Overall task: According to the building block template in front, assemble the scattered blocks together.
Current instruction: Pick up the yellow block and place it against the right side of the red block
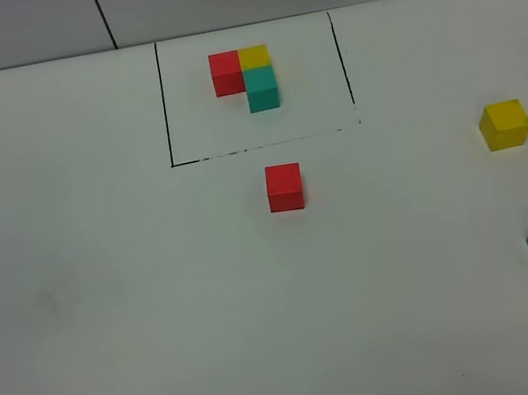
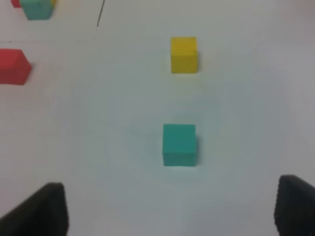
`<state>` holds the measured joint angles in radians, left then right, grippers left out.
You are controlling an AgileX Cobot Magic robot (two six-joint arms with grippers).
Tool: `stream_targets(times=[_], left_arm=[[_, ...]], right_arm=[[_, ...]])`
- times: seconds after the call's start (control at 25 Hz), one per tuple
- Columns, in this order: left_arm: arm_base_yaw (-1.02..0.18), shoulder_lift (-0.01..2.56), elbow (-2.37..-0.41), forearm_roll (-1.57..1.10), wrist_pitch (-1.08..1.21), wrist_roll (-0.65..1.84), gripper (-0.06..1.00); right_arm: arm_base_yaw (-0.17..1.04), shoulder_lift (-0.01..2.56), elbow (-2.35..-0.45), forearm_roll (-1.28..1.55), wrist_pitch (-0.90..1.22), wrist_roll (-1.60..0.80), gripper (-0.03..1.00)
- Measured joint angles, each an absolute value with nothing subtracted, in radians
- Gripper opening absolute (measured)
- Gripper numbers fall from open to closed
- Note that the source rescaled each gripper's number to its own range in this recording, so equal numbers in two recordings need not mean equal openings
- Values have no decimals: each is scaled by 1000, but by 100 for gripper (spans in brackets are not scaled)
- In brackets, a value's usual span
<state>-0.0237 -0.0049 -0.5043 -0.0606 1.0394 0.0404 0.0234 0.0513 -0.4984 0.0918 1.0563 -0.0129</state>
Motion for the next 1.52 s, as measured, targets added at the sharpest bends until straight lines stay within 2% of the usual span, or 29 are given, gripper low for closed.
stream_targets(times=[0.28, 0.44, 1.04, 1.24, 1.52], left_arm=[[-24, -5, -504, -61, 1039, 40, 96], [-24, -5, -504, -61, 1039, 40, 96], [-24, -5, -504, -61, 1039, 40, 96], [-24, -5, -504, -61, 1039, 40, 96], [-24, -5, -504, -61, 1039, 40, 96]], right_arm=[[23, 67, -498, 101, 1056, -12, 72], [23, 191, -525, 99, 1057, 0, 72], [23, 1119, -850, 0, 879, -18, 72], [23, 1387, -950, 0, 776, -62, 72], [24, 1725, -1161, 17, 759, -91, 72]])
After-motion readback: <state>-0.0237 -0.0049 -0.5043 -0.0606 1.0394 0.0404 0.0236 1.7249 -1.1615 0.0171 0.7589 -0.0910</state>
